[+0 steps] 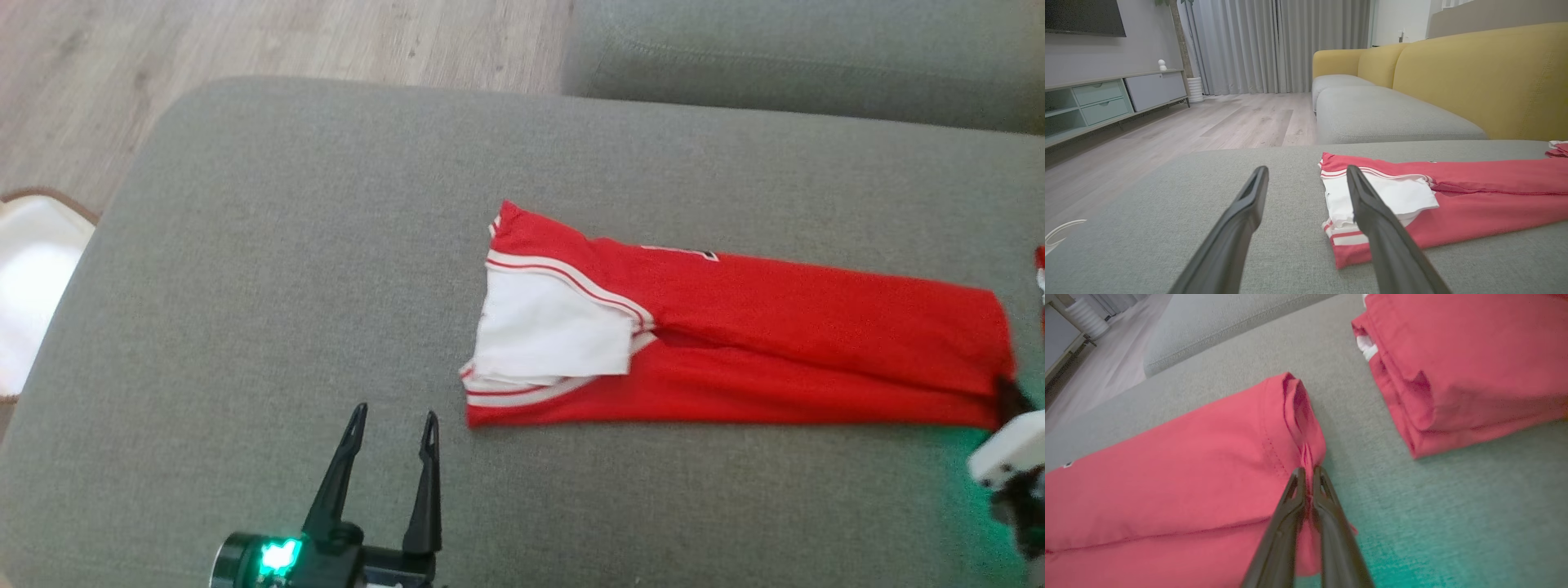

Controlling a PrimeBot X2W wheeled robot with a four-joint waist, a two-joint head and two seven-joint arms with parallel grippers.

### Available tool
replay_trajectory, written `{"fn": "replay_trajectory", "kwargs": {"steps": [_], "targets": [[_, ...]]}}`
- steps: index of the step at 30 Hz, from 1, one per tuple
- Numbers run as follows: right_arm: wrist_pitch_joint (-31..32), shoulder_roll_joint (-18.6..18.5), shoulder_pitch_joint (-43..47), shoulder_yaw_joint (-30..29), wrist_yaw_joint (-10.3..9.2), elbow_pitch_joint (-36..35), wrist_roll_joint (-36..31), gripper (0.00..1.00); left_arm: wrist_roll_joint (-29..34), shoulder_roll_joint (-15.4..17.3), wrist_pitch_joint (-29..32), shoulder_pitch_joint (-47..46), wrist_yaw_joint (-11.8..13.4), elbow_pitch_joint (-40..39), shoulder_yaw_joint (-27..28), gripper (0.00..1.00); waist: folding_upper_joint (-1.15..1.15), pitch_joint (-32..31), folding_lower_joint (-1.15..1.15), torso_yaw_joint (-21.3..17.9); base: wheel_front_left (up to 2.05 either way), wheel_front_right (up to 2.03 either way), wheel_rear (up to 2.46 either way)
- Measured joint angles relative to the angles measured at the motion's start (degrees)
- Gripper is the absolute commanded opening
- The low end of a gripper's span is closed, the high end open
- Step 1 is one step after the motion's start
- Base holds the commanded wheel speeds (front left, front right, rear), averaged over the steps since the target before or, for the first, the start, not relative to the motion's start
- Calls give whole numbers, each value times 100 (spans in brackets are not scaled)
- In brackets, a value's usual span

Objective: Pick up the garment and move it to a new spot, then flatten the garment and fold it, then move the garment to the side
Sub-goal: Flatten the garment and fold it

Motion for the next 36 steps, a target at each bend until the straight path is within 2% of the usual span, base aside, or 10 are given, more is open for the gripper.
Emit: {"fn": "replay_trajectory", "kwargs": {"steps": [6, 10, 16, 20, 23, 25, 31, 32, 33, 36], "targets": [[64, -495, 94, -170, 0, -490, 415, 0, 86, -152, 0, 232, -302, 109, 390, 100, 0, -186, 0, -72, 0, 0, 0], [186, -500, 92, -99, 0, -1306, 720, 0, 198, -254, 0, 365, -471, 167, 588, 100, 0, -299, 0, -112, 0, 0, 0], [605, 154, 53, 593, 0, -2808, 1009, 0, 346, -367, 0, 499, -721, 254, 766, 100, 0, -411, 0, -107, 0, 0, 0], [850, 686, 45, 1263, 0, -3365, 1016, 0, 407, -452, 0, 499, -868, 297, 873, 100, 0, -407, 0, -12, 0, 0, 0], [990, 977, 43, 1602, 0, -3401, 1012, 0, 416, -502, 0, 499, -989, 356, 887, 100, 0, -394, 0, 52, 0, 0, 0], [1069, 1218, 24, 2152, 0, -3263, 906, 0, 491, -571, 0, 499, -1102, 458, 894, 100, 0, -370, 0, 172, 0, 0, 0], [910, 1365, -64, 2781, 0, -2482, 896, 0, 598, -677, 0, 489, -1215, 610, 910, 100, 0, -345, 0, 427, 0, 0, 0], [822, 1369, -64, 2871, 0, -2303, 896, 29, 602, -689, 0, 486, -1263, 646, 911, 100, 0, -342, 0, 483, 0, 0, 0], [723, 1372, -64, 2975, 0, -2154, 923, 100, 608, -705, 0, 480, -1283, 670, 911, 100, 0, -336, 0, 538, 0, 0, 0], [377, 1374, -78, 3346, 0, -1968, 1163, 100, 653, -777, 0, 470, -1303, 670, 972, 100, 0, -310, 0, 653, 0, 0, 0]]}}
